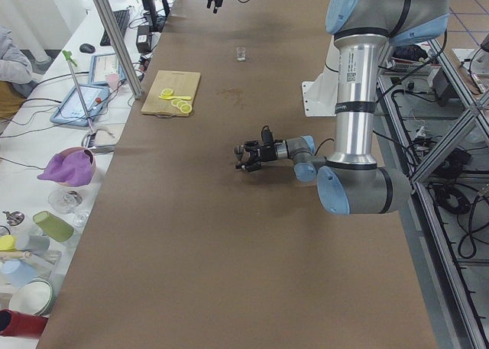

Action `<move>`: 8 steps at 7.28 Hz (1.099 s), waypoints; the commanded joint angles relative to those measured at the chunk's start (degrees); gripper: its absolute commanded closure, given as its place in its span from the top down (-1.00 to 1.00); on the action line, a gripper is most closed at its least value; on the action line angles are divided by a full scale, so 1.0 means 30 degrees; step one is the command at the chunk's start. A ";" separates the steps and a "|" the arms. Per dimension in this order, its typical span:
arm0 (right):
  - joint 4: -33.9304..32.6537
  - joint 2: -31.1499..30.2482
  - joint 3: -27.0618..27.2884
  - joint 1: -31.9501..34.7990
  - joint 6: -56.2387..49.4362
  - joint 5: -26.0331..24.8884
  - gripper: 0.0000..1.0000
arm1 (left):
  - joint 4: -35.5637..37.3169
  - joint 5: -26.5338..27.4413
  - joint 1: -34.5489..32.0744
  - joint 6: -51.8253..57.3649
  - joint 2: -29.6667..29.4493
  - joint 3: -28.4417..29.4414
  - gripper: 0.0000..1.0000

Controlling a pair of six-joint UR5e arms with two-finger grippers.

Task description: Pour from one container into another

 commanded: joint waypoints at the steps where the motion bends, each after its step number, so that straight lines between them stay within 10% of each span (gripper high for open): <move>1: -0.4090 -0.0465 0.0783 0.1261 -0.0075 -0.0340 1.00 | -0.0010 0.0492 0.0452 0.0027 0.0219 -0.0577 0.99; 8: -1.3967 -0.1316 0.1867 0.4781 -0.0661 -0.1115 1.00 | -0.0857 0.1020 0.2446 0.0231 0.4437 -0.5206 0.99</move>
